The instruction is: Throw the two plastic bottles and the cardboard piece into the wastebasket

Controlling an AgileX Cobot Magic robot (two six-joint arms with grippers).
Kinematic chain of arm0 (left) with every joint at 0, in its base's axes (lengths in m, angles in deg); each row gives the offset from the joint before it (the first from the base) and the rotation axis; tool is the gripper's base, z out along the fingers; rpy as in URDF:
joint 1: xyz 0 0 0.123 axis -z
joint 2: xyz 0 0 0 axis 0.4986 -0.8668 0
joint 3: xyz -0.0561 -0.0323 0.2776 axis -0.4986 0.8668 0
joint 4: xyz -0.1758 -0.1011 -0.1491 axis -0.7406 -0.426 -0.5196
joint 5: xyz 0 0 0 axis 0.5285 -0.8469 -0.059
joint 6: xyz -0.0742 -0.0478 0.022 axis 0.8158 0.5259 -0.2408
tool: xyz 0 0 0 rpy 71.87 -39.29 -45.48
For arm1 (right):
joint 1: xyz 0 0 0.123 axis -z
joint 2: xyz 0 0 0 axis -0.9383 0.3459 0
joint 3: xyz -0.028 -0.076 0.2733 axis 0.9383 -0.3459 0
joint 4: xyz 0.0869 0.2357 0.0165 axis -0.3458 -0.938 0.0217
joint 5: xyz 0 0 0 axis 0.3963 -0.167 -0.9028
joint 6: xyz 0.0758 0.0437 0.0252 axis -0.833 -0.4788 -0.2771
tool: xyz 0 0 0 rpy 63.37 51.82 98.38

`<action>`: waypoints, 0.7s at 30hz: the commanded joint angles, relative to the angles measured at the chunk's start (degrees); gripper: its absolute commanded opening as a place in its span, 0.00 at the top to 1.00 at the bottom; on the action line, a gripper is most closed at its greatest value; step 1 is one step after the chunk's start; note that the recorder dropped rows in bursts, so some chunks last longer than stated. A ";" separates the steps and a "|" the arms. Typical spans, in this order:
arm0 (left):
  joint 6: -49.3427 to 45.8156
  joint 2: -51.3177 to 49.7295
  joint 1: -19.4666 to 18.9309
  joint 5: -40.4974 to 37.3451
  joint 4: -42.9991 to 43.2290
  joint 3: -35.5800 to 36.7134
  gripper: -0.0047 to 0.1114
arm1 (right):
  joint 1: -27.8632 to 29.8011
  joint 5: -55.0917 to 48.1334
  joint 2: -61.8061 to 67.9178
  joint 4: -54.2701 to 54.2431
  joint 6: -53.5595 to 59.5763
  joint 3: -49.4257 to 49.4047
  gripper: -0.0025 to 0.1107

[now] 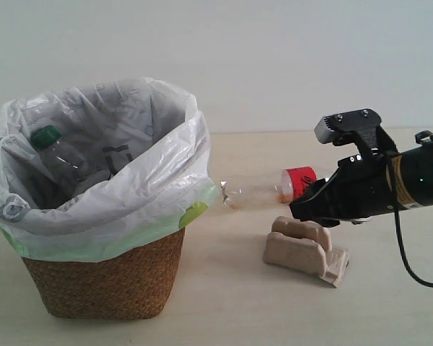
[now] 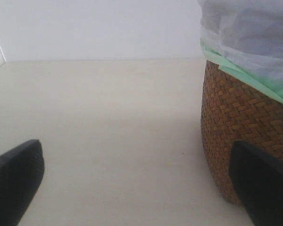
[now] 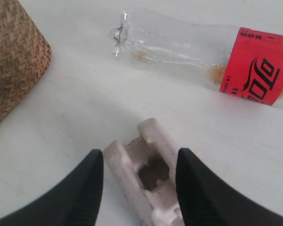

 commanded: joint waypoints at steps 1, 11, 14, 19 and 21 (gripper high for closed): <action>0.50 0.18 0.37 0.43 -0.12 -0.21 0.03 | -0.08 0.75 -0.29 -0.13 -1.06 -0.11 0.61; 0.50 0.18 0.37 0.43 -0.12 -0.21 0.03 | -0.08 1.78 -0.29 -0.13 -4.51 -0.11 0.61; 0.50 0.18 0.37 0.43 -0.12 -0.21 0.03 | -0.08 2.52 -0.29 -0.13 -6.34 -0.23 0.61; 0.50 0.18 0.37 0.43 -0.12 -0.21 0.03 | -0.08 3.73 -0.29 -0.13 -8.18 -0.23 0.61; 0.50 0.18 0.37 0.43 -0.12 -0.21 0.03 | -0.08 5.18 -0.29 -3.39 -5.18 -0.23 0.61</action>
